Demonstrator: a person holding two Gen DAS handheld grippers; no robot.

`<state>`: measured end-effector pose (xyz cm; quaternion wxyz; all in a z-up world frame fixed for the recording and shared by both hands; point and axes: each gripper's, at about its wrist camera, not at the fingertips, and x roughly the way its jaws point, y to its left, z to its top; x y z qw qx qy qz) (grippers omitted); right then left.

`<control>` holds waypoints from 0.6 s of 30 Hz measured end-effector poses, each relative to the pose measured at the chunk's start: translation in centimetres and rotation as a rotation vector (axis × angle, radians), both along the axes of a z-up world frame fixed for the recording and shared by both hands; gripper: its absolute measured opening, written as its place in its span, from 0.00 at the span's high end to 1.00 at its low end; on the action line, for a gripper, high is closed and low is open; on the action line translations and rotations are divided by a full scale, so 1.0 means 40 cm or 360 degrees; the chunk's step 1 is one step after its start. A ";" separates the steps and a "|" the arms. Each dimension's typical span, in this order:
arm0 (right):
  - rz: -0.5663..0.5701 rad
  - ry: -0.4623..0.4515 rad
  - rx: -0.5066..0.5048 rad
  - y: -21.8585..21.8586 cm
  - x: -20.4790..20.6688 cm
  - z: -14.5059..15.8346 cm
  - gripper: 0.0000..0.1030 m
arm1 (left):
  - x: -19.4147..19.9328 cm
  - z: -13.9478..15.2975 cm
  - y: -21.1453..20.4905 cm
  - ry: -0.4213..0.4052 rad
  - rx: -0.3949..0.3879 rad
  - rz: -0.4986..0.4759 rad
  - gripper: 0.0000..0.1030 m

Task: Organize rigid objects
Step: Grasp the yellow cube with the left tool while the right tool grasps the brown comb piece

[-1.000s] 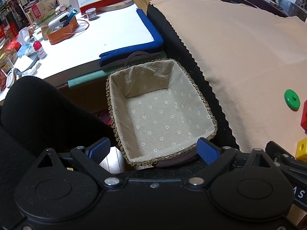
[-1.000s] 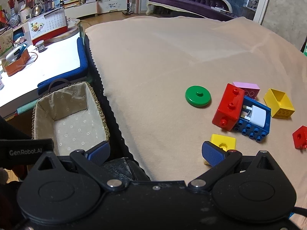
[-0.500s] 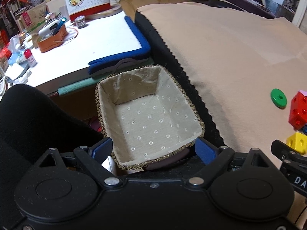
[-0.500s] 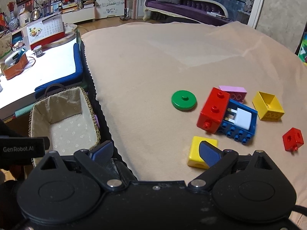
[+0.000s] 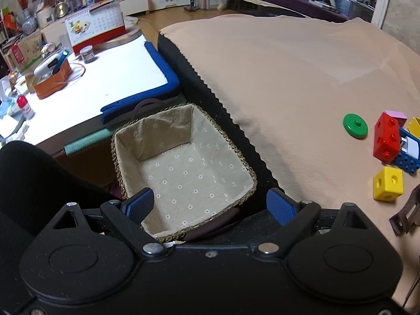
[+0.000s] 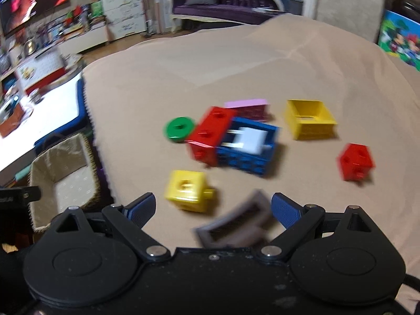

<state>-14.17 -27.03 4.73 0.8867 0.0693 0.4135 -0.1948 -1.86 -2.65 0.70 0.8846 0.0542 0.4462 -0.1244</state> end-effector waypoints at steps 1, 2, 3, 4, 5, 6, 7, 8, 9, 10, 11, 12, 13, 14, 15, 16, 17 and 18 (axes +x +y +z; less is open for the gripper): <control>-0.0022 -0.0001 -0.0010 -0.021 -0.015 0.004 0.08 | -0.001 0.001 -0.003 -0.0006 0.0001 -0.0007 0.13; -0.0043 0.0000 -0.0024 -0.038 -0.026 0.006 0.08 | -0.003 0.002 -0.006 -0.0012 0.0000 -0.0014 0.13; -0.0069 0.0000 -0.0043 -0.057 -0.039 0.007 0.08 | -0.005 0.003 -0.009 -0.0018 -0.0002 -0.0021 0.13; -0.0095 0.0001 -0.0056 -0.077 -0.051 0.008 0.08 | -0.006 0.004 -0.012 -0.0023 -0.0003 -0.0029 0.13; -0.0118 0.0006 -0.0063 -0.100 -0.064 0.008 0.08 | -0.008 0.006 -0.016 -0.0027 -0.0001 -0.0039 0.13; -0.0142 0.0015 -0.0064 -0.123 -0.077 0.009 0.08 | -0.008 0.007 -0.020 -0.0031 -0.0001 -0.0051 0.13; -0.0165 0.0028 -0.0064 -0.141 -0.087 0.008 0.08 | -0.011 0.009 -0.023 -0.0035 -0.0005 -0.0062 0.13; -0.0188 0.0042 -0.0067 -0.161 -0.097 0.008 0.08 | -0.012 0.011 -0.027 -0.0039 -0.0012 -0.0073 0.13; -0.0205 0.0051 -0.0074 -0.179 -0.108 0.008 0.08 | -0.014 0.013 -0.031 -0.0042 -0.0023 -0.0085 0.13; -0.0218 0.0057 -0.0084 -0.194 -0.119 0.009 0.08 | -0.017 0.014 -0.036 -0.0039 -0.0035 -0.0099 0.13; -0.0230 0.0058 -0.0090 -0.207 -0.127 0.010 0.08 | -0.018 0.014 -0.043 -0.0032 -0.0045 -0.0116 0.13; -0.0244 0.0055 -0.0093 -0.221 -0.134 0.012 0.08 | -0.018 0.013 -0.052 -0.0021 -0.0050 -0.0134 0.13; -0.0259 0.0049 -0.0093 -0.236 -0.139 0.015 0.08 | -0.018 0.012 -0.064 -0.0009 -0.0050 -0.0155 0.13; -0.0271 0.0040 -0.0088 -0.244 -0.141 0.017 0.08 | -0.019 0.009 -0.078 0.0006 -0.0043 -0.0179 0.13; -0.0276 0.0028 -0.0079 -0.253 -0.143 0.019 0.08 | -0.019 0.005 -0.094 0.0021 -0.0032 -0.0206 0.13; -0.0275 0.0020 -0.0071 -0.264 -0.146 0.018 0.08 | -0.021 0.002 -0.111 0.0031 -0.0015 -0.0232 0.13; -0.0275 0.0016 -0.0067 -0.269 -0.148 0.018 0.08 | -0.025 -0.002 -0.129 0.0039 0.0003 -0.0266 0.13; -0.0266 0.0018 -0.0066 -0.269 -0.148 0.017 0.08 | -0.033 -0.004 -0.147 0.0045 0.0010 -0.0304 0.13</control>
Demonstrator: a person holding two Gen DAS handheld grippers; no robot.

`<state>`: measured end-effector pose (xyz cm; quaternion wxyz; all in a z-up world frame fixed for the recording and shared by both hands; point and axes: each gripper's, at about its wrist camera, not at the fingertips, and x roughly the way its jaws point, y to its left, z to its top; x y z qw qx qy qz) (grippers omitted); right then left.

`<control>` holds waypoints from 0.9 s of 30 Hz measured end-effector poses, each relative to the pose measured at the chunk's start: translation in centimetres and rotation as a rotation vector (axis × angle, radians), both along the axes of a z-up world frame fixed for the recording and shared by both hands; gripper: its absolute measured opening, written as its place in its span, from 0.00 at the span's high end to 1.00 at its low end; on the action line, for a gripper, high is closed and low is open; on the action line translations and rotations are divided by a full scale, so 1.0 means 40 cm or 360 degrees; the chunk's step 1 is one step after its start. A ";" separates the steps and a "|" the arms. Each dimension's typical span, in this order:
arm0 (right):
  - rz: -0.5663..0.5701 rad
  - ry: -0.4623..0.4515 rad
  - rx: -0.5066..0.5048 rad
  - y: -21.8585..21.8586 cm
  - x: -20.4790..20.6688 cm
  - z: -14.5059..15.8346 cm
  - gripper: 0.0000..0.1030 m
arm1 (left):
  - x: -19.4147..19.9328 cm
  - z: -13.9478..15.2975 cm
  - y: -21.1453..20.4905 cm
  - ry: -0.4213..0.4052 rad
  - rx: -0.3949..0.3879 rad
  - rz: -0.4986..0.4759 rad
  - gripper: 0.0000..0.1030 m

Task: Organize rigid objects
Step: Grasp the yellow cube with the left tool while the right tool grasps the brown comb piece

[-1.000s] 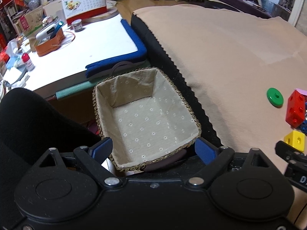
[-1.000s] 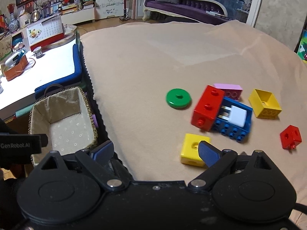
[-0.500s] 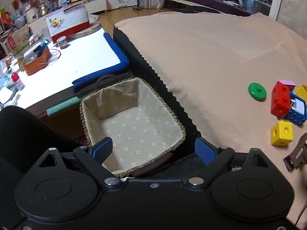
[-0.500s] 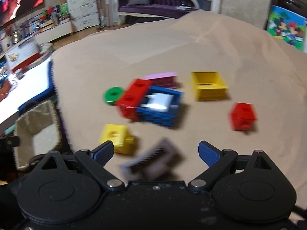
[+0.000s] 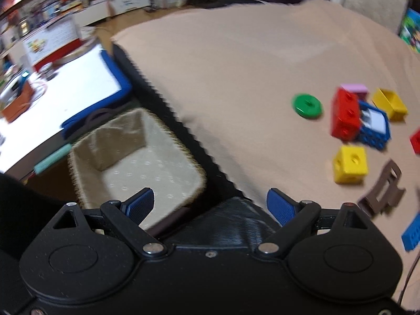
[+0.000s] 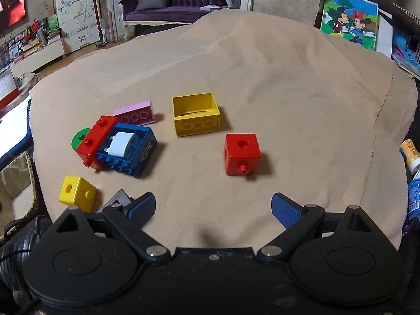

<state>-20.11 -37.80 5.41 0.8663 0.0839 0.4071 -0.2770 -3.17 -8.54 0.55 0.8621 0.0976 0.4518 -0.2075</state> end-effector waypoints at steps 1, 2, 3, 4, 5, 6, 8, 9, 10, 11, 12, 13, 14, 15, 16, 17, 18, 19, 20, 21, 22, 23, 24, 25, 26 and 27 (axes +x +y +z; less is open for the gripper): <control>0.0026 0.0005 0.0001 0.000 -0.002 -0.001 0.08 | -0.006 -0.001 -0.018 0.0010 0.0000 -0.0046 0.13; 0.0061 0.0015 0.0003 0.003 -0.003 -0.003 0.08 | -0.012 -0.001 -0.038 0.0023 -0.0004 -0.0095 0.13; 0.0090 0.0023 0.0003 0.006 -0.002 -0.006 0.08 | -0.017 0.001 -0.057 0.0040 -0.0013 -0.0137 0.13; 0.0122 0.0026 0.0000 0.011 0.000 -0.008 0.08 | -0.020 0.002 -0.077 0.0058 -0.0022 -0.0174 0.13; 0.0149 0.0028 -0.0004 0.020 0.001 -0.007 0.08 | -0.022 0.004 -0.099 0.0080 -0.0028 -0.0205 0.13; 0.0177 0.0031 -0.0004 0.027 0.004 -0.009 0.08 | -0.023 0.005 -0.122 0.0104 -0.0034 -0.0233 0.13; 0.0238 0.0036 -0.0003 0.042 0.008 -0.016 0.07 | -0.024 0.006 -0.162 0.0147 -0.0049 -0.0289 0.13; 0.0277 0.0039 -0.0001 0.051 0.009 -0.019 0.07 | -0.027 0.007 -0.180 0.0164 -0.0060 -0.0316 0.13; 0.0314 0.0042 -0.0001 0.059 0.011 -0.022 0.07 | -0.027 0.007 -0.199 0.0176 -0.0065 -0.0343 0.13; 0.0350 0.0046 -0.0002 0.067 0.013 -0.026 0.07 | -0.030 0.007 -0.218 0.0185 -0.0065 -0.0364 0.12; 0.0376 0.0048 -0.0003 0.074 0.015 -0.028 0.07 | -0.031 0.005 -0.235 0.0193 -0.0061 -0.0375 0.12; 0.0401 0.0046 -0.0002 0.079 0.016 -0.029 0.07 | -0.034 0.006 -0.247 0.0201 -0.0058 -0.0378 0.12; 0.0429 0.0042 0.0000 0.083 0.017 -0.032 0.07 | -0.033 0.002 -0.262 0.0215 -0.0054 -0.0382 0.13; 0.0454 0.0037 0.0003 0.086 0.017 -0.034 0.06 | -0.033 -0.001 -0.277 0.0229 -0.0054 -0.0386 0.12; 0.0479 0.0035 0.0005 0.089 0.016 -0.035 0.06 | -0.031 -0.005 -0.290 0.0244 -0.0054 -0.0391 0.13; 0.0506 0.0033 0.0007 0.093 0.016 -0.037 0.06 | -0.028 -0.011 -0.300 0.0257 -0.0048 -0.0392 0.13; 0.0526 0.0030 0.0009 0.096 0.015 -0.038 0.06 | -0.026 -0.016 -0.309 0.0272 -0.0046 -0.0393 0.13; 0.0545 0.0024 0.0011 0.098 0.014 -0.039 0.06 | -0.023 -0.020 -0.318 0.0284 -0.0048 -0.0393 0.13; 0.0566 0.0017 0.0012 0.101 0.014 -0.040 0.05 | -0.021 -0.023 -0.324 0.0299 -0.0061 -0.0396 0.13; 0.0586 0.0006 0.0014 0.106 0.013 -0.040 0.04 | -0.019 -0.025 -0.329 0.0310 -0.0079 -0.0400 0.17; 0.0607 -0.0007 0.0021 0.110 0.014 -0.042 0.03 | -0.017 -0.030 -0.337 0.0308 -0.0095 -0.0402 0.23; 0.0630 -0.0020 0.0029 0.115 0.014 -0.044 0.02 | -0.011 -0.033 -0.341 0.0329 -0.0118 -0.0414 0.43; 0.0654 -0.0031 0.0035 0.121 0.014 -0.046 0.01 | -0.002 -0.041 -0.344 0.0387 -0.0135 -0.0425 0.59; 0.0677 -0.0039 0.0037 0.129 0.016 -0.048 0.01 | 0.009 -0.052 -0.350 0.0437 -0.0139 -0.0414 0.58; 0.0702 -0.0043 0.0038 0.137 0.019 -0.053 0.01 | 0.016 -0.059 -0.345 0.0471 -0.0155 -0.0394 0.62; 0.0727 -0.0048 0.0036 0.146 0.023 -0.057 0.01 | 0.019 -0.063 -0.340 0.0480 -0.0159 -0.0376 0.63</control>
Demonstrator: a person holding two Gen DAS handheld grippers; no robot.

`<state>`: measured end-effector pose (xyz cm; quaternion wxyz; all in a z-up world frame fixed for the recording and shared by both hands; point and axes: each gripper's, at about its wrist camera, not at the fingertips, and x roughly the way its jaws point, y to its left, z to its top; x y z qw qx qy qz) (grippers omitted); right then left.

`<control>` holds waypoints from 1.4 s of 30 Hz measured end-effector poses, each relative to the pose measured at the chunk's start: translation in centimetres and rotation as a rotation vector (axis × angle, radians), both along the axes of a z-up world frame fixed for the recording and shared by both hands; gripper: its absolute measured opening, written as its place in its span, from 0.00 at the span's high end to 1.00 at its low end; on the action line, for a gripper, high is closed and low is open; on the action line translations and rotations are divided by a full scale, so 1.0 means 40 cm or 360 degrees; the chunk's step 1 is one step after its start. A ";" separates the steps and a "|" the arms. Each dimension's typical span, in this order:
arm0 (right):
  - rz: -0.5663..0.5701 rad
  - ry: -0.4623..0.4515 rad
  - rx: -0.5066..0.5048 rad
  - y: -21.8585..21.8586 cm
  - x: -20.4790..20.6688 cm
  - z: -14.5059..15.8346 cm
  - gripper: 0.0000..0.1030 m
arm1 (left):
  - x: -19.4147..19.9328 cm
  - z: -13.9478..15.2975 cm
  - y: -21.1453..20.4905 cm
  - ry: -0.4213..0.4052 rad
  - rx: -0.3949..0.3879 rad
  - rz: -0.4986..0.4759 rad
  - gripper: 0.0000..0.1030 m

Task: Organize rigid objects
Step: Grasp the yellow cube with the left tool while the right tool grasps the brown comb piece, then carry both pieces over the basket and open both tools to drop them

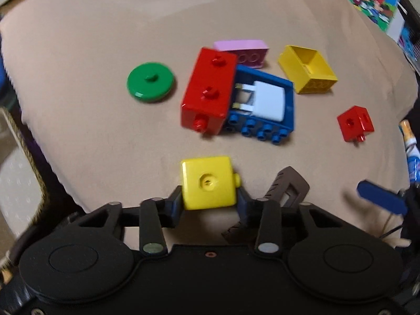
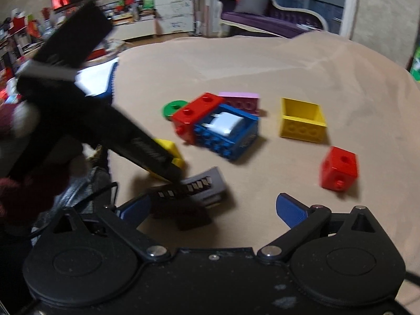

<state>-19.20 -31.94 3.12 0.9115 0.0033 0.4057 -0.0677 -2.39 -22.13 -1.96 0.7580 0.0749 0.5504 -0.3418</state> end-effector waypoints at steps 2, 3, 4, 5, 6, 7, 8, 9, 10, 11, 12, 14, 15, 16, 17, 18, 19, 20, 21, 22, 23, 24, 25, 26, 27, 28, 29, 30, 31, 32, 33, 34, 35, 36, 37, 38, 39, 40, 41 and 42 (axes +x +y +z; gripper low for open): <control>0.0034 -0.0013 -0.0008 0.018 0.009 -0.010 0.01 | 0.002 -0.003 0.010 -0.0019 0.0007 0.0011 0.64; 0.0047 -0.0019 -0.0023 0.029 0.014 -0.015 0.01 | 0.004 -0.002 0.013 -0.0030 0.0009 0.0018 0.64; 0.0061 -0.0027 -0.0043 0.039 0.020 -0.018 0.01 | 0.008 0.000 0.018 -0.0036 0.0013 0.0032 0.64; 0.0074 -0.0034 -0.0060 0.047 0.024 -0.022 0.01 | 0.013 0.002 0.025 -0.0036 0.0017 0.0051 0.64; 0.0089 -0.0044 -0.0078 0.056 0.028 -0.025 0.01 | 0.019 0.005 0.034 -0.0031 0.0016 0.0064 0.64; 0.0101 -0.0054 -0.0093 0.061 0.030 -0.028 0.01 | 0.025 0.007 0.042 -0.0027 0.0013 0.0077 0.64; 0.0114 -0.0068 -0.0115 0.066 0.033 -0.031 0.01 | 0.030 0.009 0.049 -0.0027 0.0016 0.0092 0.64; 0.0127 -0.0073 -0.0135 0.069 0.038 -0.036 0.01 | 0.036 0.013 0.058 -0.0029 0.0021 0.0109 0.64; 0.0138 -0.0068 -0.0159 0.073 0.044 -0.043 0.01 | 0.041 0.016 0.070 -0.0033 0.0024 0.0126 0.64; 0.0142 -0.0059 -0.0181 0.074 0.049 -0.051 0.01 | 0.046 0.019 0.082 -0.0036 0.0026 0.0139 0.64; 0.0146 -0.0049 -0.0200 0.076 0.055 -0.058 0.01 | 0.052 0.022 0.095 -0.0041 0.0028 0.0157 0.64; 0.0157 -0.0025 -0.0219 0.079 0.068 -0.072 0.01 | 0.062 0.027 0.119 -0.0048 0.0037 0.0187 0.64; 0.0157 -0.0014 -0.0223 0.078 0.077 -0.081 0.01 | 0.066 0.030 0.131 -0.0052 0.0040 0.0200 0.64; 0.0158 -0.0004 -0.0230 0.075 0.087 -0.088 0.01 | 0.069 0.033 0.144 -0.0056 0.0042 0.0214 0.64; 0.0163 0.0007 -0.0244 0.073 0.095 -0.097 0.01 | 0.072 0.036 0.159 -0.0057 0.0043 0.0229 0.64; 0.0166 0.0024 -0.0269 0.075 0.101 -0.108 0.03 | 0.076 0.036 0.167 -0.0054 0.0040 0.0243 0.64; 0.0164 0.0046 -0.0297 0.075 0.109 -0.118 0.12 | 0.081 0.035 0.178 -0.0050 0.0034 0.0256 0.64; 0.0169 0.0065 -0.0303 0.073 0.114 -0.125 0.17 | 0.083 0.035 0.188 -0.0047 0.0031 0.0267 0.64; 0.0165 0.0072 -0.0283 0.069 0.117 -0.128 0.16 | 0.084 0.035 0.196 -0.0049 0.0029 0.0279 0.64; 0.0154 0.0068 -0.0259 0.065 0.116 -0.127 0.16 | 0.086 0.039 0.210 -0.0056 0.0028 0.0290 0.64; 0.0139 0.0072 -0.0231 0.058 0.117 -0.121 0.16 | 0.087 0.042 0.221 -0.0067 0.0033 0.0300 0.64; 0.0108 0.0075 -0.0204 0.048 0.118 -0.114 0.16 | 0.088 0.044 0.233 -0.0079 0.0040 0.0311 0.64; 0.0065 0.0071 -0.0181 0.035 0.119 -0.104 0.16 | 0.089 0.049 0.243 -0.0090 0.0048 0.0320 0.64; 0.0006 0.0069 -0.0150 0.016 0.123 -0.091 0.16 | 0.091 0.052 0.256 -0.0101 0.0052 0.0331 0.64; -0.0059 0.0067 -0.0114 -0.006 0.126 -0.077 0.16 | 0.094 0.057 0.269 -0.0108 0.0051 0.0342 0.64; -0.0127 0.0067 -0.0077 -0.034 0.130 -0.063 0.16 | 0.096 0.061 0.282 -0.0112 0.0046 0.0354 0.64; -0.0211 0.0065 -0.0036 -0.066 0.132 -0.045 0.16 | 0.100 0.064 0.296 -0.0113 0.0041 0.0371 0.64; -0.0283 0.0060 -0.0007 -0.094 0.134 -0.029 0.16 | 0.105 0.066 0.310 -0.0113 0.0038 0.0388 0.64; -0.0352 0.0057 0.0012 -0.117 0.132 -0.013 0.16 | 0.110 0.067 0.324 -0.0112 0.0036 0.0408 0.64; -0.0428 0.0057 0.0019 -0.141 0.132 0.004 0.16 | 0.114 0.070 0.338 -0.0111 0.0035 0.0427 0.64; -0.0494 0.0048 0.0012 -0.160 0.128 0.023 0.16 | 0.119 0.073 0.353 -0.0112 0.0036 0.0449 0.64; -0.0544 0.0030 -0.0005 -0.170 0.122 0.045 0.16 | 0.123 0.074 0.364 -0.0115 0.0043 0.0470 0.64; -0.0575 0.0008 -0.0018 -0.177 0.113 0.065 0.16 | 0.127 0.076 0.379 -0.0119 0.0049 0.0494 0.64; -0.0600 -0.0020 -0.0025 -0.180 0.103 0.089 0.16 | 0.131 0.078 0.394 -0.0123 0.0052 0.0515 0.64; -0.0616 -0.0050 -0.0026 -0.179 0.090 0.113 0.16 | 0.136 0.080 0.410 -0.0125 0.0054 0.0538 0.64; -0.0628 -0.0085 -0.0022 -0.175 0.077 0.138 0.16 | 0.140 0.082 0.426 -0.0125 0.0059 0.0559 0.64; -0.0637 -0.0123 -0.0019 -0.168 0.065 0.165 0.16 | 0.144 0.083 0.440 -0.0125 0.0064 0.0579 0.64; -0.0641 -0.0166 -0.0017 -0.160 0.048 0.193 0.16 | 0.147 0.086 0.455 -0.0128 0.0070 0.0599 0.64; -0.0634 -0.0212 -0.0015 -0.153 0.034 0.222 0.16 | 0.151 0.090 0.471 -0.0135 0.0071 0.0620 0.64; -0.0616 -0.0261 -0.0009 -0.139 0.024 0.251 0.16 | 0.154 0.093 0.486 -0.0143 0.0073 0.0637 0.64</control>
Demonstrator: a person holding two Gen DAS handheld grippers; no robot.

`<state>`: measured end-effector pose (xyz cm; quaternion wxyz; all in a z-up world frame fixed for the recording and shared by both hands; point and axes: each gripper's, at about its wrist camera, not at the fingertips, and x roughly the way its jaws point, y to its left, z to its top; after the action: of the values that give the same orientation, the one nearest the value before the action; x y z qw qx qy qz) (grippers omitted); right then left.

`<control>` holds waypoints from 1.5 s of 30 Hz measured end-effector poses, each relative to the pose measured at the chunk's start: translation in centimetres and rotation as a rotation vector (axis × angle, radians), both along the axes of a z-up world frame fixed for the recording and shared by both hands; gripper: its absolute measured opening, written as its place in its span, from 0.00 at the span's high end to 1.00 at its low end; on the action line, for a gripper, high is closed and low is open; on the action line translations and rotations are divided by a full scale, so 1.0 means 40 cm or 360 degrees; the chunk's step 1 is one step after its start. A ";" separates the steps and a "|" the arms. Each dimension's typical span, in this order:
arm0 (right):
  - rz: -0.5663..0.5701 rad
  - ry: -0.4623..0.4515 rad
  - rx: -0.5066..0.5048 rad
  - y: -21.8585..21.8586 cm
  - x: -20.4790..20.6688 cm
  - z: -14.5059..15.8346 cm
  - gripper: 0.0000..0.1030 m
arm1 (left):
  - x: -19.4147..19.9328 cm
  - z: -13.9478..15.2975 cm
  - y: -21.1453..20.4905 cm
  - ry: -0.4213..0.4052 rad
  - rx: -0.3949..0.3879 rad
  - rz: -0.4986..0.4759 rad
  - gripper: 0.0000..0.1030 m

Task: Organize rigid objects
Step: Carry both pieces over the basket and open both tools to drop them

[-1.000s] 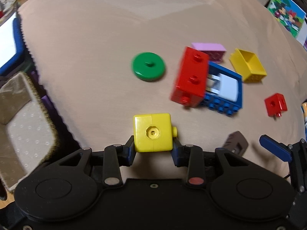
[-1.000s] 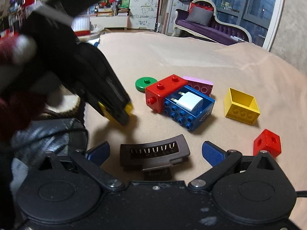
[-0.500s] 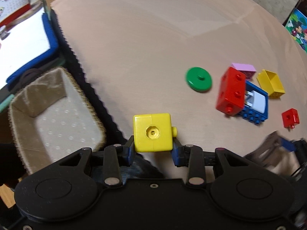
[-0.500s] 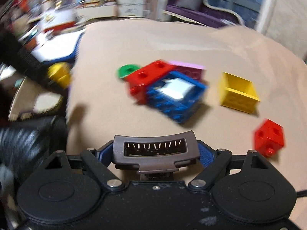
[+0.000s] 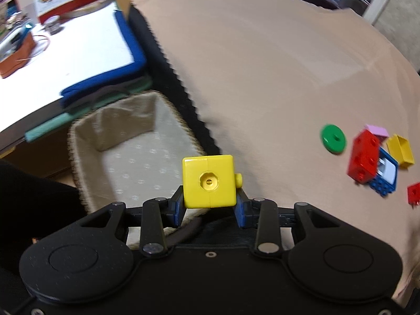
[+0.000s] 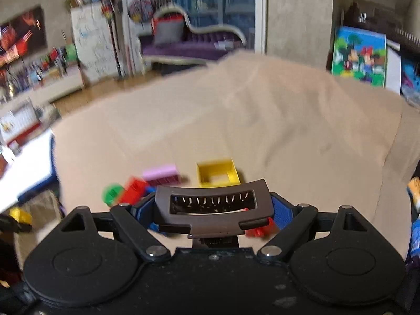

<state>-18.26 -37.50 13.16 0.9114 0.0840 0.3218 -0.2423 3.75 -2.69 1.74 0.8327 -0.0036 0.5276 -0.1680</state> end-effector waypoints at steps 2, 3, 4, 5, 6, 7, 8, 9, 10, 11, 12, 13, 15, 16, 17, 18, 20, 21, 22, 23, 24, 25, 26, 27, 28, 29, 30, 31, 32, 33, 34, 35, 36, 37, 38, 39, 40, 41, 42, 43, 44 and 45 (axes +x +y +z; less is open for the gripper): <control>0.0055 -0.0068 0.0000 0.035 -0.008 0.048 0.16 | 0.006 0.006 0.028 -0.0017 0.0016 0.0045 0.64; 0.0094 -0.0095 0.0004 0.057 -0.009 0.071 0.16 | 0.009 0.010 0.042 -0.0025 0.0023 0.0069 0.64; 0.0144 -0.0117 0.0012 0.080 -0.005 0.087 0.16 | 0.012 0.012 0.056 -0.0031 0.0023 0.0090 0.64; 0.0198 -0.0130 0.0022 0.105 0.005 0.099 0.16 | 0.016 0.014 0.072 -0.0031 0.0022 0.0115 0.64; 0.0253 -0.0140 0.0034 0.132 0.018 0.108 0.16 | 0.021 0.014 0.088 -0.0027 0.0019 0.0144 0.64; 0.0314 -0.0144 0.0044 0.163 0.038 0.113 0.16 | 0.025 0.013 0.103 -0.0023 0.0014 0.0175 0.64; 0.0366 -0.0141 0.0054 0.191 0.058 0.114 0.16 | 0.029 0.012 0.120 -0.0022 0.0012 0.0212 0.64; 0.0415 -0.0132 0.0070 0.221 0.083 0.111 0.16 | 0.031 0.009 0.133 -0.0023 0.0020 0.0241 0.64; 0.0465 -0.0116 0.0094 0.252 0.112 0.105 0.16 | 0.034 0.006 0.145 -0.0025 0.0034 0.0267 0.64; 0.0519 -0.0094 0.0128 0.284 0.144 0.096 0.16 | 0.038 0.003 0.156 -0.0029 0.0051 0.0294 0.64; 0.0571 -0.0067 0.0167 0.318 0.176 0.086 0.16 | 0.043 -0.001 0.167 -0.0028 0.0064 0.0317 0.64; 0.0617 -0.0032 0.0205 0.351 0.209 0.070 0.16 | 0.049 -0.004 0.177 -0.0020 0.0067 0.0340 0.64; 0.0669 0.0060 0.0235 0.420 0.278 0.030 0.16 | 0.068 -0.012 0.200 0.0016 0.0048 0.0388 0.64; 0.0684 0.0105 0.0231 0.453 0.309 0.009 0.16 | 0.074 -0.013 0.209 0.0031 0.0034 0.0412 0.64; 0.0699 0.0154 0.0231 0.486 0.342 -0.016 0.16 | 0.083 -0.017 0.222 0.0041 0.0017 0.0439 0.64; 0.0707 0.0200 0.0240 0.514 0.375 -0.041 0.16 | 0.090 -0.022 0.230 0.0046 0.0009 0.0465 0.64; 0.0717 0.0291 0.0273 0.562 0.434 -0.092 0.16 | 0.103 -0.037 0.249 0.0070 -0.0002 0.0527 0.64; 0.0725 0.0333 0.0283 0.581 0.455 -0.119 0.16 | 0.110 -0.046 0.255 0.0094 -0.0014 0.0543 0.64; 0.0731 0.0379 0.0285 0.598 0.478 -0.145 0.16 | 0.117 -0.055 0.260 0.0126 -0.0032 0.0552 0.64; 0.0732 0.0418 0.0280 0.612 0.503 -0.168 0.16 | 0.124 -0.062 0.263 0.0154 -0.0045 0.0559 0.64; 0.0732 0.0457 0.0274 0.626 0.521 -0.200 0.16 | 0.130 -0.067 0.264 0.0169 -0.0047 0.0570 0.64; 0.0733 0.0495 0.0272 0.643 0.538 -0.229 0.16 | 0.133 -0.068 0.264 0.0172 -0.0038 0.0580 0.64; 0.0732 0.0529 0.0275 0.657 0.549 -0.257 0.16 | 0.137 -0.071 0.263 0.0171 -0.0019 0.0594 0.64; 0.0735 0.0562 0.0283 0.668 0.561 -0.282 0.16 | 0.140 -0.074 0.264 0.0171 -0.0002 0.0605 0.64; 0.0735 0.0587 0.0290 0.680 0.570 -0.302 0.16 | 0.143 -0.078 0.263 0.0174 0.0015 0.0619 0.64; 0.0732 0.0611 0.0296 0.686 0.578 -0.321 0.16 | 0.145 -0.082 0.263 0.0182 0.0024 0.0628 0.64; 0.0726 0.0632 0.0300 0.690 0.586 -0.340 0.16 | 0.148 -0.086 0.264 0.0193 0.0031 0.0633 0.64; 0.0723 0.0652 0.0304 0.694 0.592 -0.357 0.16 | 0.152 -0.089 0.264 0.0201 0.0041 0.0636 0.64; 0.0723 0.0663 0.0310 0.689 0.585 -0.361 0.16 | 0.155 -0.092 0.262 0.0204 0.0057 0.0638 0.64; 0.0720 0.0676 0.0316 0.692 0.588 -0.367 0.16 | 0.158 -0.093 0.260 0.0201 0.0073 0.0640 0.64; 0.0716 0.0687 0.0320 0.692 0.593 -0.376 0.16 | 0.160 -0.093 0.259 0.0196 0.0087 0.0641 0.64; 0.0714 0.0697 0.0323 0.695 0.598 -0.386 0.16 | 0.162 -0.094 0.257 0.0191 0.0099 0.0642 0.64; 0.0712 0.0704 0.0323 0.698 0.605 -0.398 0.16 | 0.164 -0.095 0.256 0.0188 0.0105 0.0640 0.64; 0.0714 0.0709 0.0323 0.699 0.614 -0.405 0.16 | 0.166 -0.095 0.255 0.0186 0.0109 0.0637 0.64; 0.0715 0.0708 0.0322 0.701 0.616 -0.409 0.16 | 0.167 -0.095 0.254 0.0184 0.0114 0.0634 0.64; 0.0715 0.0704 0.0320 0.702 0.617 -0.411 0.16 | 0.167 -0.096 0.252 0.0181 0.0119 0.0630 0.64; 0.0716 0.0698 0.0320 0.703 0.615 -0.410 0.16 | 0.167 -0.094 0.251 0.0178 0.0121 0.0625 0.64; 0.0721 0.0690 0.0326 0.703 0.616 -0.412 0.16 | 0.167 -0.094 0.250 0.0175 0.0120 0.0620 0.63; 0.0726 0.0682 0.0335 0.704 0.618 -0.414 0.16 | 0.165 -0.091 0.249 0.0166 0.0118 0.0615 0.61; 0.0726 0.0671 0.0343 0.703 0.615 -0.410 0.15 | 0.164 -0.089 0.248 0.0154 0.0119 0.0612 0.59; 0.0724 0.0662 0.0346 0.703 0.616 -0.410 0.15 | 0.162 -0.085 0.247 0.0135 0.0121 0.0611 0.52; 0.0724 0.0655 0.0348 0.703 0.617 -0.410 0.13 | 0.159 -0.081 0.247 0.0117 0.0123 0.0610 0.46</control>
<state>6.40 -9.39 -3.24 0.8436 0.0565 0.5339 -0.0083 10.11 7.18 -1.49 0.8292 -0.0781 0.5533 0.0141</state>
